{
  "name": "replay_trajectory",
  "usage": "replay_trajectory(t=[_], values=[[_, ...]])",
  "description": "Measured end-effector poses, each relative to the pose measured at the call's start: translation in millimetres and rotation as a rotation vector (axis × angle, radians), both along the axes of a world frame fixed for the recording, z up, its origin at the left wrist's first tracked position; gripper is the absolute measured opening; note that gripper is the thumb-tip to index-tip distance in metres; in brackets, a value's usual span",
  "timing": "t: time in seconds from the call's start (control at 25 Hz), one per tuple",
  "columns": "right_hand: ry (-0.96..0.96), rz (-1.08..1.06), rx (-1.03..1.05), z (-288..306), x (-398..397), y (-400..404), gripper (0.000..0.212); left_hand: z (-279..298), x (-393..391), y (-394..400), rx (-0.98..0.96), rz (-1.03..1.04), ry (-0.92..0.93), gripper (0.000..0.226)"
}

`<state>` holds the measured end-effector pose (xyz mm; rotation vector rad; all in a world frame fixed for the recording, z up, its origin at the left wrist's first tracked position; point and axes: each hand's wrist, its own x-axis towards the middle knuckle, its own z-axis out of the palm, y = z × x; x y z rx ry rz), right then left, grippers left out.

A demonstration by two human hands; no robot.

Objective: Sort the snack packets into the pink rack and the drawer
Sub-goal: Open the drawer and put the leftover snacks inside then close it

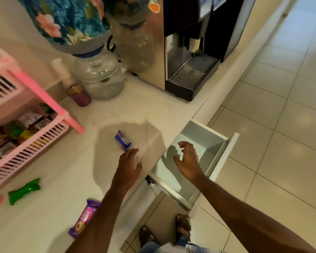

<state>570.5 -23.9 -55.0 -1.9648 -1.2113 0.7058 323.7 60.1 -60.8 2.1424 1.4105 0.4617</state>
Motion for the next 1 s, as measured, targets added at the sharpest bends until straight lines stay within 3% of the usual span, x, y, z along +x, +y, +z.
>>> replay_trajectory(t=[0.28, 0.52, 0.8, 1.0], values=[[0.141, 0.33, -0.105, 22, -78, 69, 0.057, 16, -82, -4, -0.007, 0.181, -0.012, 0.058], [-0.269, 0.57, -0.114, 27, -137, 124, 0.063, 23, -156, -22, -0.166, 0.279, 0.058, 0.062], [-0.595, 0.527, -0.158, 31, -180, 158, 0.046, 31, -209, -49, -0.509, 0.318, 0.129, 0.067], [-0.563, 0.422, -0.191, 22, -191, 159, 0.03, 28, -215, -77, -0.596, 0.248, 0.136, 0.084]])
